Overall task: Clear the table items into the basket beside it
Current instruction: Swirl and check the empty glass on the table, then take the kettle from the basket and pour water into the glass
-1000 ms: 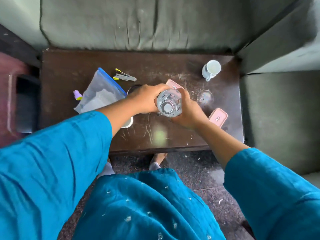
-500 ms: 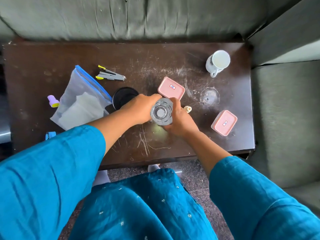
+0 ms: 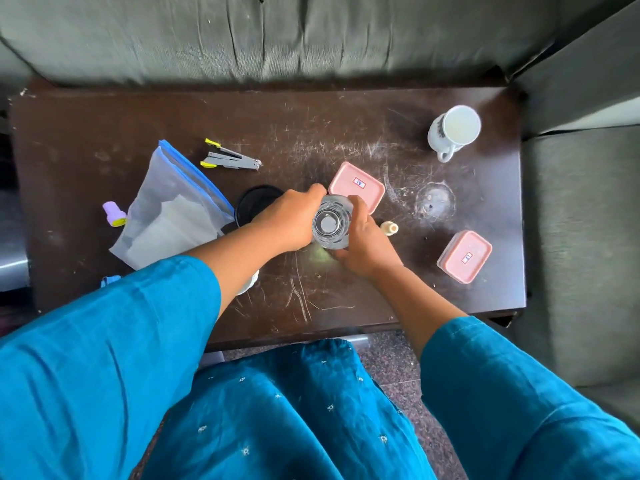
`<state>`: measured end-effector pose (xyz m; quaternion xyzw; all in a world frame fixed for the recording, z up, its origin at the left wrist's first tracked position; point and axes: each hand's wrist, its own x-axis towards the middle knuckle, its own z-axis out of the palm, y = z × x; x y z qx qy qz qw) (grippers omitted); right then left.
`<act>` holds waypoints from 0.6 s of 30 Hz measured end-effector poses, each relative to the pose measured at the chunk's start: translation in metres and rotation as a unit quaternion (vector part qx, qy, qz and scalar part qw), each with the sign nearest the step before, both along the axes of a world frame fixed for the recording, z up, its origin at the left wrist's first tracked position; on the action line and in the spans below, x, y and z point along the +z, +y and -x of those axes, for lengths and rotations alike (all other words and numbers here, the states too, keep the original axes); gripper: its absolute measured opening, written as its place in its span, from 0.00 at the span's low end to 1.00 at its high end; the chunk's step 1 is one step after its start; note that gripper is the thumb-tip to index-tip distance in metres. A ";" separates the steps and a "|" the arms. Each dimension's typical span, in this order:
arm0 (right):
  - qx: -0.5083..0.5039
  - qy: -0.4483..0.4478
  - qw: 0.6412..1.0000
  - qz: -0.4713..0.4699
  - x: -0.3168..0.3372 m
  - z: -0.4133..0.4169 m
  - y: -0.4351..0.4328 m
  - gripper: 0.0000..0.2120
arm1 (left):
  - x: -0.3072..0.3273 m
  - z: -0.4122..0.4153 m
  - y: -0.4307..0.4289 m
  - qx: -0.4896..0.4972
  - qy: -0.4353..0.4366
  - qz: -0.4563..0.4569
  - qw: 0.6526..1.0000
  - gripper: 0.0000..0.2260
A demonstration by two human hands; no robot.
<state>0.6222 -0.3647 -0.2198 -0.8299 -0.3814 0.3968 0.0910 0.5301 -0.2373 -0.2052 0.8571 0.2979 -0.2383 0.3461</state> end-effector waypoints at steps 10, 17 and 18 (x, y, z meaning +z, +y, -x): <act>0.091 -0.183 0.961 0.184 0.061 0.005 0.032 0.30 | 0.054 0.018 0.022 0.068 -0.080 0.016 0.994 0.22; 0.173 -0.237 0.953 0.071 0.159 0.045 0.118 0.19 | 0.131 0.080 0.070 0.175 -0.183 -0.014 0.967 0.21; 0.190 -0.236 0.952 0.042 0.173 0.059 0.132 0.19 | 0.145 0.095 0.078 0.193 -0.196 -0.031 0.961 0.21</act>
